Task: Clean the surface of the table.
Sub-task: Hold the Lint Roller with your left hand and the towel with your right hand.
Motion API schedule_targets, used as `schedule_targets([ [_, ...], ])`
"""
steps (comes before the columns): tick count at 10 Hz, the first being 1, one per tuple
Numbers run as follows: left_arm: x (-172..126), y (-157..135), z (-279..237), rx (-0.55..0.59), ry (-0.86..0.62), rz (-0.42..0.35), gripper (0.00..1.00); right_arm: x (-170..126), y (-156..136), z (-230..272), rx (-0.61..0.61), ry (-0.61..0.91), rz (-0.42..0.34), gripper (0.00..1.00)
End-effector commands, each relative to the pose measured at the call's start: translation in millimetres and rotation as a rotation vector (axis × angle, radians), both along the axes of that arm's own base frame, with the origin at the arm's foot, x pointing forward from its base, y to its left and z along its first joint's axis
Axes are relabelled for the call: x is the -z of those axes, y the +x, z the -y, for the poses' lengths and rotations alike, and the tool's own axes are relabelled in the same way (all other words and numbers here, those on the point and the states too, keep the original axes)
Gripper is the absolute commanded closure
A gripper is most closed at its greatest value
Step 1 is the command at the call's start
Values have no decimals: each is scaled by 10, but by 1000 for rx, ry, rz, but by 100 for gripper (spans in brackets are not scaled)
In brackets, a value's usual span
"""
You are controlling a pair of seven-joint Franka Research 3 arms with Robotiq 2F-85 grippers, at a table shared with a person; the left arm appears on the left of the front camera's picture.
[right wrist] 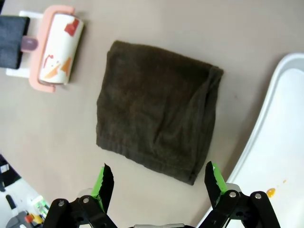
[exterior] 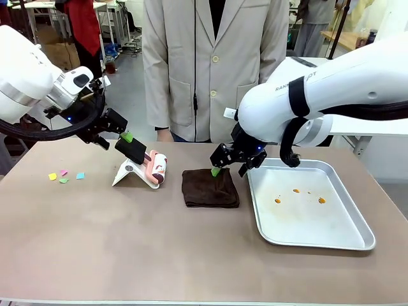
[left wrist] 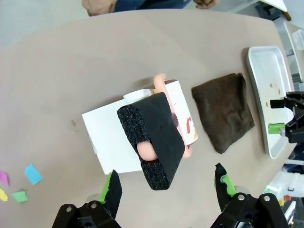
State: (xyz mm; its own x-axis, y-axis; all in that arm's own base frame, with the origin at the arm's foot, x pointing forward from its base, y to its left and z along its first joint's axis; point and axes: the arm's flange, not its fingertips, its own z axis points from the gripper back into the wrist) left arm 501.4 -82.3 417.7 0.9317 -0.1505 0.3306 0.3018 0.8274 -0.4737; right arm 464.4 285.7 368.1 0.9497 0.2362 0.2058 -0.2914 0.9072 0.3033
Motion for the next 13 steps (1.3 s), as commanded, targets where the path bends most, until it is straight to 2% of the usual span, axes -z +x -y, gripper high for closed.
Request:
schedule_targets([
  [1, -6, -1, 23, -32, 20, -47, 0, 148, 157, -257, 80, -43, 13, 0],
  [3, 14, 8, 48, -34, 22, -61, 0, 322, 290, -422, 185, -180, 9, 0],
  [5, 38, 40, 61, -44, 18, -62, 0, 455, 378, -519, 243, -242, 18, 0],
  [9, 74, 73, 87, -52, 18, -68, 0, 677, 509, -644, 262, -267, 10, 0],
  [13, 121, 99, 180, -58, 20, -87, 0, 709, 491, -635, 259, -260, -1, 0],
])
